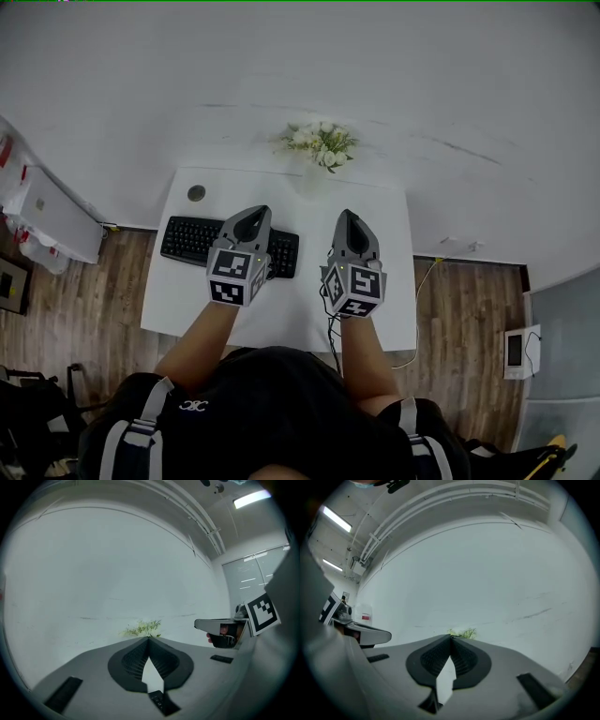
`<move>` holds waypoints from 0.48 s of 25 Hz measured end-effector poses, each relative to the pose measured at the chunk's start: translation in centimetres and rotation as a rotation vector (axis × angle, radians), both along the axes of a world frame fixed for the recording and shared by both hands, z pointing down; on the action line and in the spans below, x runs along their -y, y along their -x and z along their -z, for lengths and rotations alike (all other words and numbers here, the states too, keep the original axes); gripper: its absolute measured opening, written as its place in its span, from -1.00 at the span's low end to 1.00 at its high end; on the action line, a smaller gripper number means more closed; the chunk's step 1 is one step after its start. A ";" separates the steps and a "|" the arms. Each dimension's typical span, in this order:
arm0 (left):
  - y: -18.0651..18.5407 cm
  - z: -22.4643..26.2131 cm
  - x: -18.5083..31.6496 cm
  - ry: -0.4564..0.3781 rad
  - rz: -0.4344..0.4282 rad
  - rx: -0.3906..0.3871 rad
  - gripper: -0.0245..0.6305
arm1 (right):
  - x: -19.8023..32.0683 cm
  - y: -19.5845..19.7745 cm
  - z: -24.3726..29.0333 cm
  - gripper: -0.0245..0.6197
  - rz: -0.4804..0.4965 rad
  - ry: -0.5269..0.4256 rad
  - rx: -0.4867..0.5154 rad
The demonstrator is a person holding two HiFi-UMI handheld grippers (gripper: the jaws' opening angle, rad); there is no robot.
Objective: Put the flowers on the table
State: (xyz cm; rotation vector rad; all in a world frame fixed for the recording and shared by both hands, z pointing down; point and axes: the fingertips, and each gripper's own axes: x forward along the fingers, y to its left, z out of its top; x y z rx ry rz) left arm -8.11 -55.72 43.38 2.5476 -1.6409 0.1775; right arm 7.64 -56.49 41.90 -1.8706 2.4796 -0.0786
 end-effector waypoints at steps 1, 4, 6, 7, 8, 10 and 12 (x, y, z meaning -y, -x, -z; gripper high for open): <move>0.1 0.0 0.0 0.000 0.000 0.001 -0.92 | 0.0 0.1 0.0 -0.92 0.001 0.001 0.004; 0.2 0.0 -0.2 0.001 0.000 0.008 -0.92 | 0.0 0.4 -0.2 -0.92 0.007 0.003 0.010; 0.3 0.0 -0.2 0.002 0.000 0.012 -0.92 | 0.0 0.6 -0.3 -0.92 0.013 0.007 0.012; 0.3 -0.1 -0.2 0.003 0.001 0.014 -0.92 | 0.0 0.8 -0.3 -0.92 0.016 0.009 0.014; 0.3 -0.1 -0.2 0.005 0.002 0.014 -0.92 | 0.1 0.8 -0.4 -0.92 0.020 0.010 0.015; 0.3 -0.3 0.0 0.011 0.005 0.014 -0.92 | 0.3 1.0 -0.5 -0.92 0.025 0.013 0.014; 0.3 -0.3 0.1 0.013 0.008 0.013 -0.92 | 0.4 1.0 -0.6 -0.92 0.030 0.016 0.014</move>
